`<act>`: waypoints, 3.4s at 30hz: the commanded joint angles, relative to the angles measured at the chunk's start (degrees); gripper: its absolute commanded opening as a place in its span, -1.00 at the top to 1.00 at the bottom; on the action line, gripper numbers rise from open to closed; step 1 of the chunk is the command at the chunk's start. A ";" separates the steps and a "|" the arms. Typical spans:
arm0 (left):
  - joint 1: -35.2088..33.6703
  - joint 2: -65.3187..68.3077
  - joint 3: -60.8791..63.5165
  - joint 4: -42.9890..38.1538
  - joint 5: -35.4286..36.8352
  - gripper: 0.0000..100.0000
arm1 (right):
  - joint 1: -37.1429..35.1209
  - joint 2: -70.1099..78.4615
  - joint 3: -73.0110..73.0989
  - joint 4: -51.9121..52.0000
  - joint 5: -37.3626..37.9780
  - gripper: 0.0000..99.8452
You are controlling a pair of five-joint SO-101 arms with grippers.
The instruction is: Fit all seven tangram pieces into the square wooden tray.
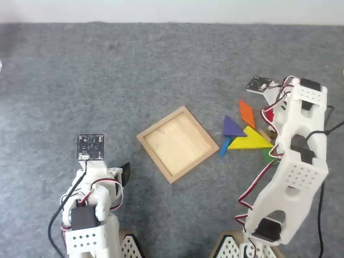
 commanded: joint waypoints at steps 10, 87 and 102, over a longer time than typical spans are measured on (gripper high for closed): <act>-0.09 -1.23 -1.27 0.26 0.44 0.46 | -1.71 -0.57 -2.73 -4.26 -4.66 0.41; -0.09 -1.23 -1.27 0.26 0.44 0.46 | -11.12 -4.62 -13.89 -8.57 -54.15 0.36; -0.09 -1.23 -1.27 0.26 0.44 0.46 | -10.95 21.76 -46.24 5.41 -61.80 0.36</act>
